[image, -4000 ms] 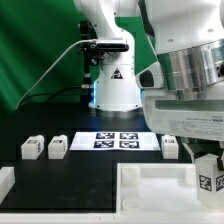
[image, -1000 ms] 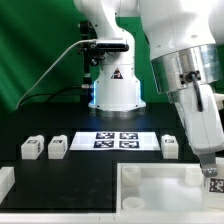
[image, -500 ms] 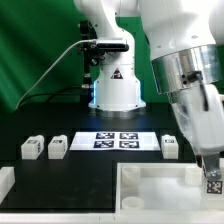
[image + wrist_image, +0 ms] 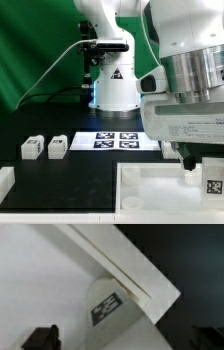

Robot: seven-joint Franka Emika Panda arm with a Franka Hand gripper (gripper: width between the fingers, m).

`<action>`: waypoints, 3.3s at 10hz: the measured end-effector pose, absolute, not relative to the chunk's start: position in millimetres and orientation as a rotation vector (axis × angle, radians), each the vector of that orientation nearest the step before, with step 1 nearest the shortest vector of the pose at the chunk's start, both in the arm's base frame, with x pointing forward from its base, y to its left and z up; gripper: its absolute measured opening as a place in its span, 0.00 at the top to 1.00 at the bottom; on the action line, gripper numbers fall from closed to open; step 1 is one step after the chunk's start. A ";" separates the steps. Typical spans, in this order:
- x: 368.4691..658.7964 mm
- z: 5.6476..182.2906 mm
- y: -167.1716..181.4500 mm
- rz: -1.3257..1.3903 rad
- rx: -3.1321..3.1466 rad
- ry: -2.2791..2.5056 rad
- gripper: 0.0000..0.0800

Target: Assemble one leg

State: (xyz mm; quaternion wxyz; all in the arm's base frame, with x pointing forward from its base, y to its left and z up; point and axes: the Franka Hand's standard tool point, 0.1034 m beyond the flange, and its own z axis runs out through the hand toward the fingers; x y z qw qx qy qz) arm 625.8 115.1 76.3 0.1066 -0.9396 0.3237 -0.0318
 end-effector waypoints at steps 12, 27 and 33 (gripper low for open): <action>628.2 72.2 106.6 0.031 -1.960 2.074 0.62; 632.7 74.7 117.9 -0.142 -3.013 0.331 0.23; 633.3 75.1 111.1 -0.066 -2.735 1.196 0.62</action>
Offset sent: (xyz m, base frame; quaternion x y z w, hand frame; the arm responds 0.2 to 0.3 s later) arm 0.0000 0.0000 0.0000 0.0000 0.0000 0.0000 1.0000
